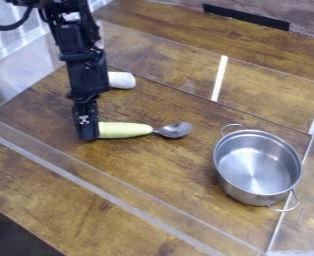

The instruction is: Move the green spoon to the left

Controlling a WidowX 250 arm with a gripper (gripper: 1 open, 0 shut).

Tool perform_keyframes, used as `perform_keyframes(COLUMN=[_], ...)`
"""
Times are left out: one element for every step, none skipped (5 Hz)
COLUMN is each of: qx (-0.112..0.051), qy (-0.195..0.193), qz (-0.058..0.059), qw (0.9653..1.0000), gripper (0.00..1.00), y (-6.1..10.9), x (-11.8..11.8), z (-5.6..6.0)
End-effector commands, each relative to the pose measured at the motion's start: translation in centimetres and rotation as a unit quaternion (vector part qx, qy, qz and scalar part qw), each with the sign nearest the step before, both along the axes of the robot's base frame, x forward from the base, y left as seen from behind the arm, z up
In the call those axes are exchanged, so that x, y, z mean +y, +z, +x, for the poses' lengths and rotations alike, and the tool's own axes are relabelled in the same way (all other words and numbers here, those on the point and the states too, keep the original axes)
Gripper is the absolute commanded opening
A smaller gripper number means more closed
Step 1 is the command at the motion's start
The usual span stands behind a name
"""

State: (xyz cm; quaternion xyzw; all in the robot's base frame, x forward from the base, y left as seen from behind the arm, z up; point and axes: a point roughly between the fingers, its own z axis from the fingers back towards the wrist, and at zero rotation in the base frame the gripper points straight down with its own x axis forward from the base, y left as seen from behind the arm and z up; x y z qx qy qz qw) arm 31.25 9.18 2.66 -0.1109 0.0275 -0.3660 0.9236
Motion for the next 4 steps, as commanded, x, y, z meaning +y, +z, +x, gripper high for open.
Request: perform_keyframes(qx=[-0.045, -0.045, -0.048, -0.054], qy=[0.014, 0.014, 0.026, 0.039], qz=[0.019, 0.020, 0.023, 0.027], qw=[0.9987, 0.9987, 0.9983, 0.9975], gripper=[0.00, 0.00, 0.00, 0.00], y=[3.4, 3.7, 4.2, 5.0], x=[0.6, 0.3, 0.7, 1.3], z=[-0.1, -0.6, -0.6, -0.5])
